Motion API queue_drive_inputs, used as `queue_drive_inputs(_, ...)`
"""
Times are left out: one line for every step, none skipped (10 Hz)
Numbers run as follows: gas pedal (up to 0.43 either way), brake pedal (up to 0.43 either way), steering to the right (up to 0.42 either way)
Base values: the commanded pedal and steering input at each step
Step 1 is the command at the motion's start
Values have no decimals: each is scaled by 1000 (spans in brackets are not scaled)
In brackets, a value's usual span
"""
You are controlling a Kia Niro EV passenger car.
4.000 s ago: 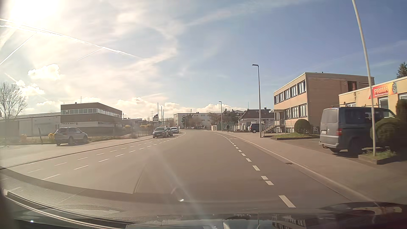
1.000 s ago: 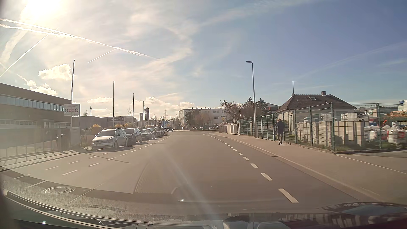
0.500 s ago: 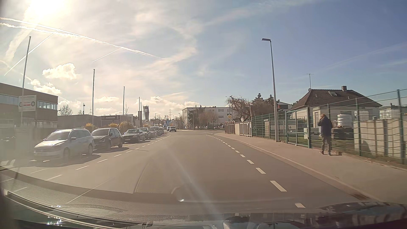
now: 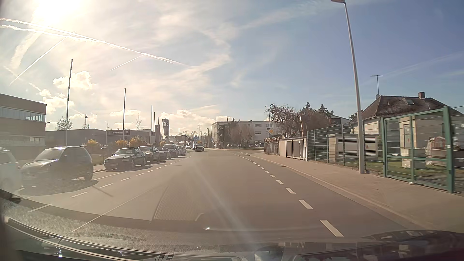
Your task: Follow the waypoints while adhering to traffic rules and regulations
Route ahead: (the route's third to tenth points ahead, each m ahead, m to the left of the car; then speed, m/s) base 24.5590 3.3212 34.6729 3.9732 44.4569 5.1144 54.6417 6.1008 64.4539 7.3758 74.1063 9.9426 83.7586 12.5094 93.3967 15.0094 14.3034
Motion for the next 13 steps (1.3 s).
queue_drive_inputs(169,0,-16)
queue_drive_inputs(169,0,-16)
queue_drive_inputs(169,0,-17)
queue_drive_inputs(169,0,-18)
queue_drive_inputs(169,0,-19)
queue_drive_inputs(169,0,-19)
queue_drive_inputs(169,0,-19)
queue_drive_inputs(169,0,-19)
queue_drive_inputs(169,0,-19)
queue_drive_inputs(169,0,-19)
queue_drive_inputs(169,0,-19)
queue_drive_inputs(169,0,-19)
queue_drive_inputs(169,0,-19)
